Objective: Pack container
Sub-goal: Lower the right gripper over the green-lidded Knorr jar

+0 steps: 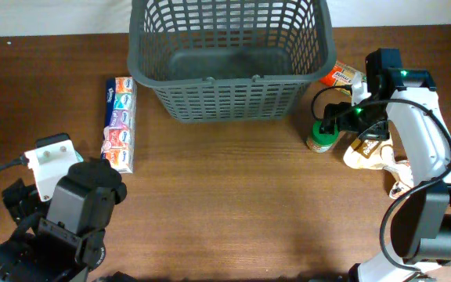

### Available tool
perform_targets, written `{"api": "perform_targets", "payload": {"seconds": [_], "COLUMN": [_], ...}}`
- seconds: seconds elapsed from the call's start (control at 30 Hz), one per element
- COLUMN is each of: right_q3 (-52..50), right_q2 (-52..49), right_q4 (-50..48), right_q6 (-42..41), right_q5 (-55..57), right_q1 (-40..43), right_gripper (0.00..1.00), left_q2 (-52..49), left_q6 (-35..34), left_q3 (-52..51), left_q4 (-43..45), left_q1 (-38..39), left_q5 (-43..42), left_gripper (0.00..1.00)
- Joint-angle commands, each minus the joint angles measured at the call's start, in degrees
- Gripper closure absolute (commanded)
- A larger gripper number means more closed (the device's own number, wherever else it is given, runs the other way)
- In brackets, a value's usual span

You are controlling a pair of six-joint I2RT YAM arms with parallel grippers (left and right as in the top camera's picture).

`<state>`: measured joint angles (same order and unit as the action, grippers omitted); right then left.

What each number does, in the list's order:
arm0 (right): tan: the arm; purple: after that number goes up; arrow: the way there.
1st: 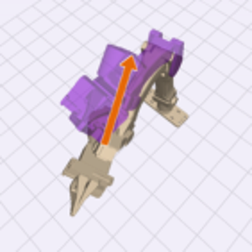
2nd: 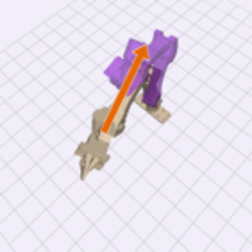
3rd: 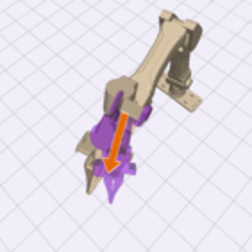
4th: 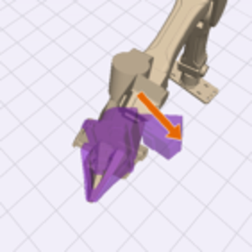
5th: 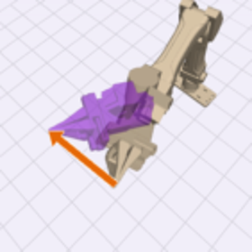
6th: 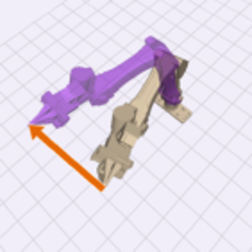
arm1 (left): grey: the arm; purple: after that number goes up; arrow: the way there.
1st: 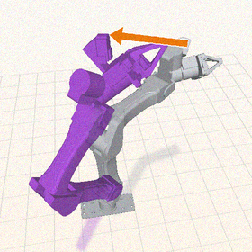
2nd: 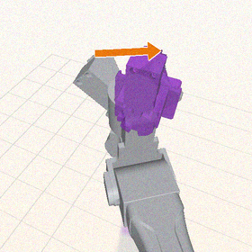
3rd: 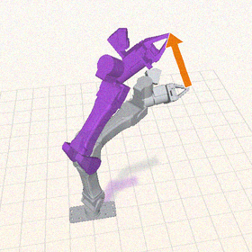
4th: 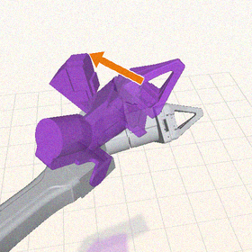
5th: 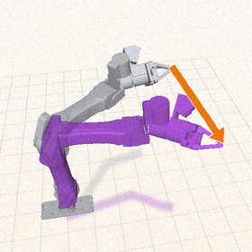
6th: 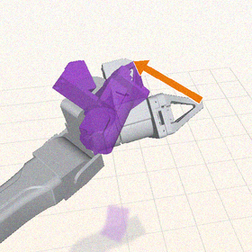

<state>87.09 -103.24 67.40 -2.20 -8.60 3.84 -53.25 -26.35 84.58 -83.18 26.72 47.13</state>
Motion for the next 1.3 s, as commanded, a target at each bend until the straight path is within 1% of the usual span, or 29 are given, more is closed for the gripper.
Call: {"api": "perform_targets", "payload": {"seconds": [0.0, 0.27, 0.33, 0.57, 0.8, 1.27], "right_q3": [-0.42, -0.42, -0.42, -0.42, -0.42, -0.42], "right_q2": [0.50, 0.15, -0.37, -2.73, -3.32, -5.35], "right_q4": [-0.07, -0.37, -0.39, -1.29, -4.44, -5.97], "right_q6": [2.01, 3.32, 3.41, 4.87, 6.29, 6.25], "right_q5": [0.33, 8.44, 9.42, 9.77, 9.92, 9.29], "right_q1": [-1.88, -9.62, -10.27, -9.09, -8.59, -8.59], "right_gripper": [0.01, 0.01, 0.01, 0.01, 0.01, 0.01], "left_q2": [-0.09, -0.09, -0.09, -0.09, -0.09, -0.09], "left_q6": [0.33, 0.33, 0.33, 0.33, 0.33, 0.33], "left_q3": [0.44, 0.44, 0.44, 0.44, 0.44, 0.44], "left_q4": [-0.04, -0.04, -0.04, -0.04, -0.04, -0.04], "left_q1": [0.13, 0.13, 0.13, 0.13, 0.13, 0.13], "left_q5": [0.13, 0.13, 0.13, 0.13, 0.13, 0.13], "left_gripper": [0.01, 0.01, 0.00, 0.00, 0.01, 0.00]}}
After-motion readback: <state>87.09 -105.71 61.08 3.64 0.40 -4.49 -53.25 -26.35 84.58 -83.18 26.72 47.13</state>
